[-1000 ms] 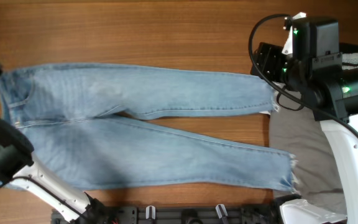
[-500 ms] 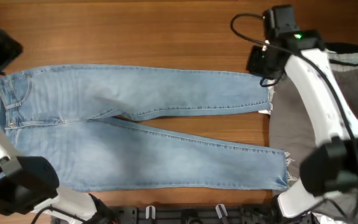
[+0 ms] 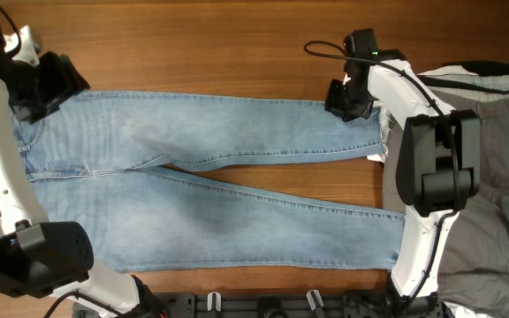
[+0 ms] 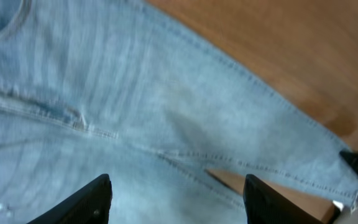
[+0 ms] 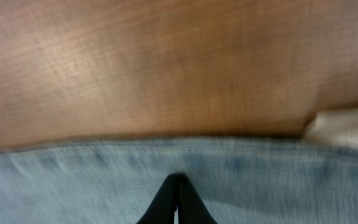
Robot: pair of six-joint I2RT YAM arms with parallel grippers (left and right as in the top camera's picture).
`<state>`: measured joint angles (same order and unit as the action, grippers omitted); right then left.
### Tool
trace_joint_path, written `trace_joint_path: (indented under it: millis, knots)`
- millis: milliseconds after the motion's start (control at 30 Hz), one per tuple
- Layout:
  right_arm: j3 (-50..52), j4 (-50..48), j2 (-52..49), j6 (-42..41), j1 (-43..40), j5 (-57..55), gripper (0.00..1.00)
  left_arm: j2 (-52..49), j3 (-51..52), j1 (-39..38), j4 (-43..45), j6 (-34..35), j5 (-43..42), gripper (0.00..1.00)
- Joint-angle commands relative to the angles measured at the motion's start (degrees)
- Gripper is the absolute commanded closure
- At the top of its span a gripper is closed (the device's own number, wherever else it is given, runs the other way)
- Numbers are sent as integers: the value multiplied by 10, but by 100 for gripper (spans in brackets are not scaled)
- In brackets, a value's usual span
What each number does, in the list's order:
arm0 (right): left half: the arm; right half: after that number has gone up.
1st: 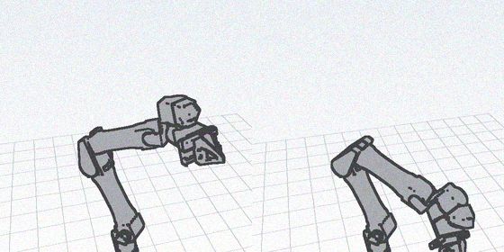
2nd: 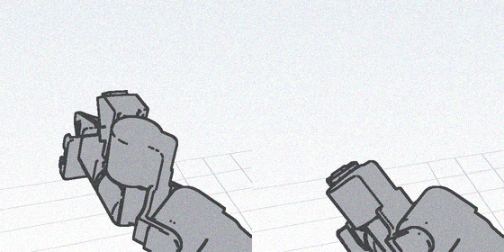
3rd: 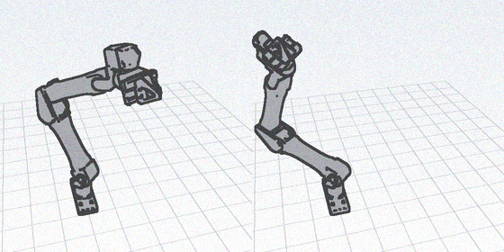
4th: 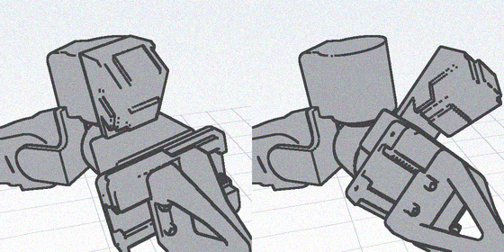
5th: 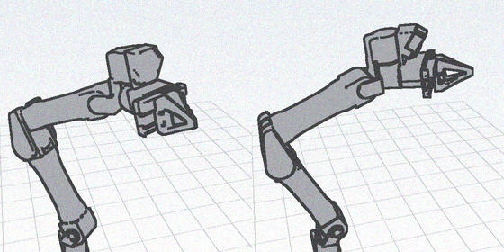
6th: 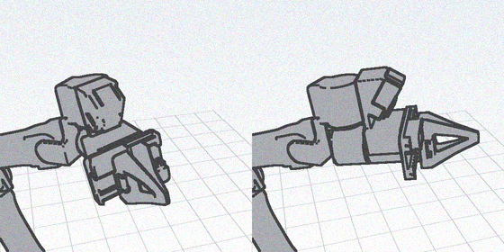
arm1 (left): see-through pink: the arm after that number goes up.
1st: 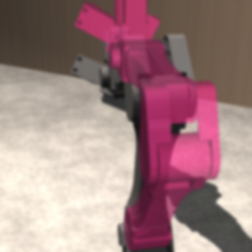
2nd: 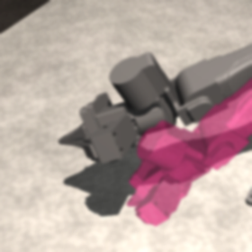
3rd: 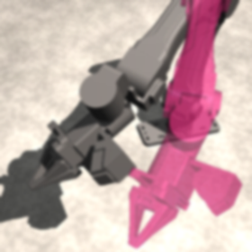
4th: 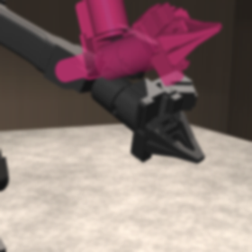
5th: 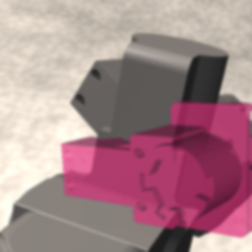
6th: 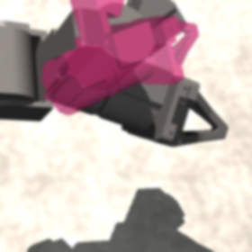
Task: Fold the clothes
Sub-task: 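Lay the jeans flat across the table, waistband left, legs right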
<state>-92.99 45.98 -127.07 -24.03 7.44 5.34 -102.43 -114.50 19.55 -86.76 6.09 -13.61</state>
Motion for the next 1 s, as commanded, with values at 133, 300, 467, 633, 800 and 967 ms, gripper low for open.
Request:
trace_joint_path:
  millis: [133,300,467,633,800,967]
  knots:
    - [-1,-202,-96,-13,-82,47,83,5,-7,0,-46,-14,20,27]
    - [-38,-210,-16,90,-116,172,59,5,-7,7,-61,20,64,29]
    - [-38,-126,164,125,-116,181,46,9,-7,68,-83,97,103,37]
    - [-38,54,330,118,-116,181,44,10,-5,169,-89,111,114,37]
    - [-38,225,418,121,-115,174,43,10,37,264,-90,124,113,43]
    - [-24,294,427,121,-114,172,41,12,184,338,-8,139,115,50]
